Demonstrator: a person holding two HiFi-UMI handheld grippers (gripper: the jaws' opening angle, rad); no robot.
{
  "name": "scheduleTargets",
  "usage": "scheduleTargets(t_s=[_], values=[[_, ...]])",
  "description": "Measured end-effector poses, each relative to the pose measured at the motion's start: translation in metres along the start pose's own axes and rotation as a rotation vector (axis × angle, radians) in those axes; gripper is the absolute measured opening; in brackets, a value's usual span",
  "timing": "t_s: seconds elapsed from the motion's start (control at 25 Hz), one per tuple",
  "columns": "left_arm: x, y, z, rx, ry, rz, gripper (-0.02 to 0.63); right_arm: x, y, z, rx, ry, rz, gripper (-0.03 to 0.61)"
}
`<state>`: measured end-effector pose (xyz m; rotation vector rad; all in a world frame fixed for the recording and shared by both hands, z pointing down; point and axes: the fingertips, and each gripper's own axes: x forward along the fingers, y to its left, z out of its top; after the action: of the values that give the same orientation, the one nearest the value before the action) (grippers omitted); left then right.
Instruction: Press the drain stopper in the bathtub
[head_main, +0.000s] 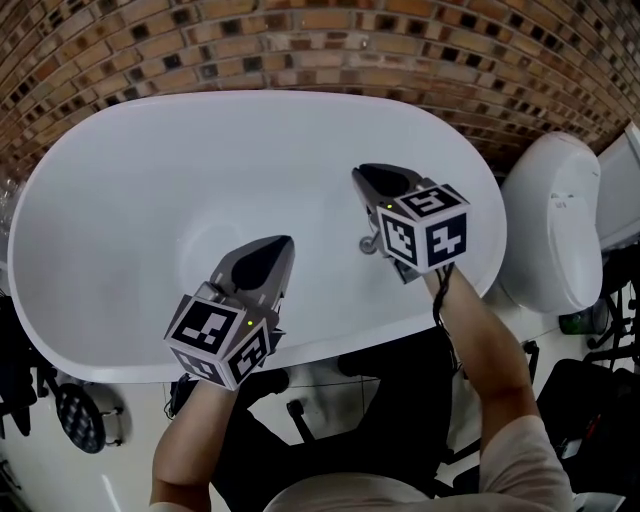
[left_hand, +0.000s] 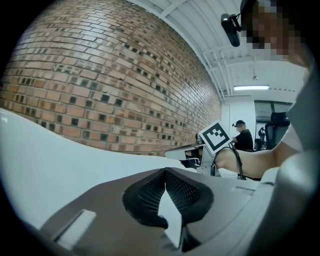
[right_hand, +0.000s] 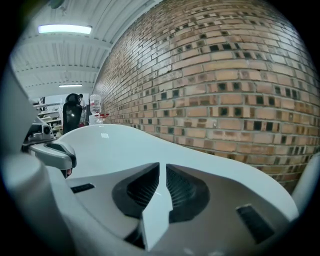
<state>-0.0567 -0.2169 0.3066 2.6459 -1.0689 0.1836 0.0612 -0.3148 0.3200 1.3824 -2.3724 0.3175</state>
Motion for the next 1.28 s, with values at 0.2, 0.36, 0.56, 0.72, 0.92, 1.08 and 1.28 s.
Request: scheduleTargets(t_s=[0.2,0.36,0.56,0.72,0.92,1.08,1.28], values=[[0.014,0.010,-0.014,-0.019,0.031,-0.004,0.005,0.024,-0.004,-0.012,-0.016,0.040,0.004,0.032],[0.026,0.014,-0.026,-0.034,0.059,-0.013,0.006,0.043,-0.011,-0.022,-0.025,0.069,0.009,0.032],[0.042,0.022,-0.038,-0.039,0.091,-0.016,0.005,0.068,-0.018,-0.040,-0.050,0.120,0.033,0.032],[0.049,0.032,-0.049,-0.057,0.114,-0.005,0.005,0.087,-0.022,-0.060,-0.046,0.163,0.039,0.032],[0.066,0.042,-0.069,-0.092,0.147,0.003,0.005,0.113,-0.021,-0.080,-0.044,0.217,0.090,0.032],[0.077,0.047,-0.083,-0.122,0.166,0.015,0.005,0.126,-0.019,-0.099,-0.061,0.262,0.124,0.032],[0.086,0.051,-0.098,-0.139,0.192,0.009,0.005,0.149,-0.020,-0.138,-0.034,0.361,0.165,0.033]])
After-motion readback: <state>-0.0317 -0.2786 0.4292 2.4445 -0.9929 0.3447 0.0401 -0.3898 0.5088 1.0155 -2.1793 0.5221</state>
